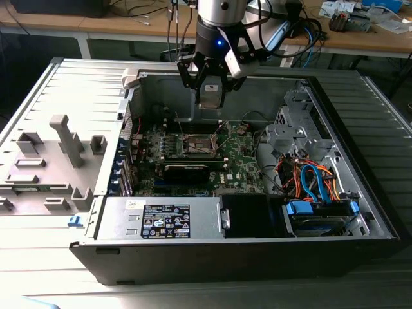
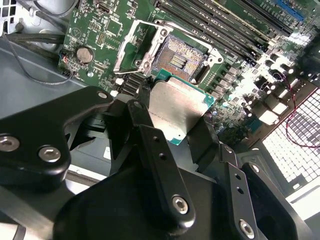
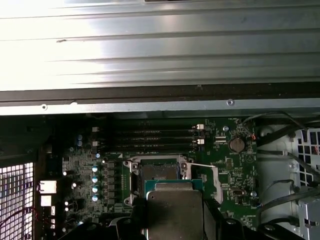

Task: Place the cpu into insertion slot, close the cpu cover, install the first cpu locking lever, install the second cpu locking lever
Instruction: 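Place the cpu into insertion slot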

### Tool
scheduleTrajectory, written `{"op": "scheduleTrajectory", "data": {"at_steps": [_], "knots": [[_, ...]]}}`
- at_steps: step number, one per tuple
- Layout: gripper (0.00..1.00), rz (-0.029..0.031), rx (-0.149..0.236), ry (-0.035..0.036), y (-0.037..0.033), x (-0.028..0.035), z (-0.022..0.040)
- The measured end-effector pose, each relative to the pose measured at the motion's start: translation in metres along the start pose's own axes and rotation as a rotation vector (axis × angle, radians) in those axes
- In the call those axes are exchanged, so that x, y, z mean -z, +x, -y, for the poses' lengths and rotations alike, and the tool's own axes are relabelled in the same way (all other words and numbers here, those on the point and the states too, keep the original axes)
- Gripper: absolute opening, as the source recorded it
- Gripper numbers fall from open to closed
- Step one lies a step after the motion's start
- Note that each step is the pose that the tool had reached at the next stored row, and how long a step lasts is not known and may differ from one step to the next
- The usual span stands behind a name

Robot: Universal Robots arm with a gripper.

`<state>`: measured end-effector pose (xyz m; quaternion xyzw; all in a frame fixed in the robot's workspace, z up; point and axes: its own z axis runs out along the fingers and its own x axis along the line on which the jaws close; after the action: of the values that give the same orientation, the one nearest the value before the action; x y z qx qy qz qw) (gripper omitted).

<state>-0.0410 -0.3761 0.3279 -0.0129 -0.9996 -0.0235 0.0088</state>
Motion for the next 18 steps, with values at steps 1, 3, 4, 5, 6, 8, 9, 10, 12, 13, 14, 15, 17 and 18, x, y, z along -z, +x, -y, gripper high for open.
{"op": "scheduleTrajectory", "data": {"at_steps": [1,3,4,5,6,8,9,10,12,13,14,15,17,18], "knots": [[0.55,0.0,0.0,0.0006,0.0,-0.0001,0.0],[0.55,0.0001,0.0,0.0032,0.0,-0.0003,0.0],[0.55,0.0001,0.0,0.0045,0.0,-0.0004,0.0],[0.55,0.0001,0.0,0.0052,0.0,-0.0005,0.0001],[0.55,0.0002,0.0,0.0059,0.0,-0.0006,0.0001],[0.55,0.0002,0.0,0.0082,0.0,-0.0009,0.0001],[0.55,0.0002,0.0,0.0089,0.0,-0.0009,0.0001],[0.55,0.0002,0.0,0.0094,0.0,-0.001,0.0001],[0.55,0.0002,0.0,0.0111,0.0,-0.0013,0.0003],[0.55,0.0002,0.0,0.012,0.0,-0.0014,0.0004],[0.55,0.0003,0.0,0.0127,0.0,-0.0015,0.0004],[0.55,0.0003,0.0,0.0132,0.0,-0.0016,0.0005],[0.55,0.0003,0.0,0.0141,0.0,-0.0017,0.0006],[0.55,0.0004,0.0,0.0147,0.0,-0.0018,0.0006]]}}
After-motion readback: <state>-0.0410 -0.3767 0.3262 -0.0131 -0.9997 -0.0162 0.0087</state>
